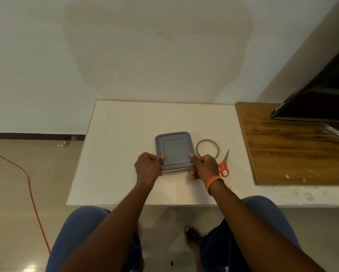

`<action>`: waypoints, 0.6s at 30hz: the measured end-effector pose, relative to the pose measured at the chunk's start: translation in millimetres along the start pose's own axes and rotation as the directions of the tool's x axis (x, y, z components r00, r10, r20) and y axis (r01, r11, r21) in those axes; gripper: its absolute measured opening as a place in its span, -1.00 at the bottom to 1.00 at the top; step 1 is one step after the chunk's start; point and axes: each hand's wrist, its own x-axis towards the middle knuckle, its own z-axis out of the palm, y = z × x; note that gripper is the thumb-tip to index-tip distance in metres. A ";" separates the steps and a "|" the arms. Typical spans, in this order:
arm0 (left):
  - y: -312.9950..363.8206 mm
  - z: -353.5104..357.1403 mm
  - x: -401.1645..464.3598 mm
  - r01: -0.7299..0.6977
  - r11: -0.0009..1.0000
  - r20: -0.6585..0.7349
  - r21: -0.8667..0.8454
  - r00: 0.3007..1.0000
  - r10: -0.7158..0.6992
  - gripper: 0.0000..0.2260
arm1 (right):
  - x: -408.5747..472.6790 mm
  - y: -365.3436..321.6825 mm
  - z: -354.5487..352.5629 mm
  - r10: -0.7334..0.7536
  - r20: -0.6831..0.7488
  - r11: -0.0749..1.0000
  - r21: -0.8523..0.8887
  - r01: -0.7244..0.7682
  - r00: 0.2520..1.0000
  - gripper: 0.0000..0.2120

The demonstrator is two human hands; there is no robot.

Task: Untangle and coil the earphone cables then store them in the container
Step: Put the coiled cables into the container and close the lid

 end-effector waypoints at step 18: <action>20.4 -19.9 28.6 -0.143 0.972 0.212 0.189 0.972 0.102 -0.53 | 40.0 -18.6 13.4 -0.269 0.000 0.867 -0.435 0.243 0.963 -0.57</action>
